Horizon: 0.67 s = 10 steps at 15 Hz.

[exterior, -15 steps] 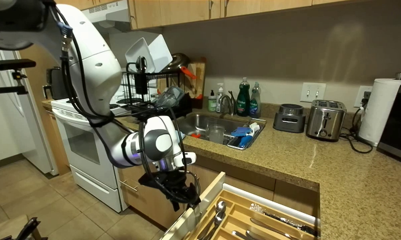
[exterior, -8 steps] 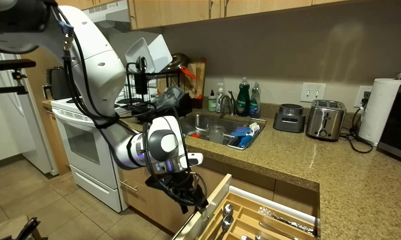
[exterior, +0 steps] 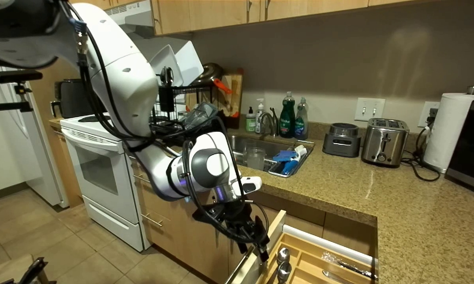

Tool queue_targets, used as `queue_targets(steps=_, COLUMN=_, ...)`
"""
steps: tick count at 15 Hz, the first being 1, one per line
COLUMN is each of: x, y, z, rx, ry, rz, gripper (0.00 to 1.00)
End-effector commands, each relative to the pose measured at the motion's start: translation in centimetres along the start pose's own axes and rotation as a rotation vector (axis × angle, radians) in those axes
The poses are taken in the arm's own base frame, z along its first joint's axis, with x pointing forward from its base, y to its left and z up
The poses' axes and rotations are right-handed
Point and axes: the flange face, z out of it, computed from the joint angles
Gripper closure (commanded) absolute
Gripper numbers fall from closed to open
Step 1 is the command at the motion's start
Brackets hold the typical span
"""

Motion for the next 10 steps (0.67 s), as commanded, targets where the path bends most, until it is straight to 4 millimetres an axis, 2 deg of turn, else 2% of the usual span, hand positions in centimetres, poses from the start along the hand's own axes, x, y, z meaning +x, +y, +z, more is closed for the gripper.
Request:
queue_targets(steps=1, x=0.6, y=0.9, z=0.2, rx=-0.014, ry=0.019, rz=0.012, gripper=0.00)
queue_targets(steps=5, x=-0.2, y=-0.3, z=-2.9, rx=0.022, ry=0.069, rz=0.007, gripper=0.00)
queue_targets(steps=7, x=-0.9, y=-1.1, z=-5.2, rx=0.063, ry=0.085, rz=0.019, gripper=0.00)
queue_targets(steps=10, x=-3.0, y=-3.2, z=-8.5, rx=0.125, ry=0.086, rz=0.058, gripper=0.00)
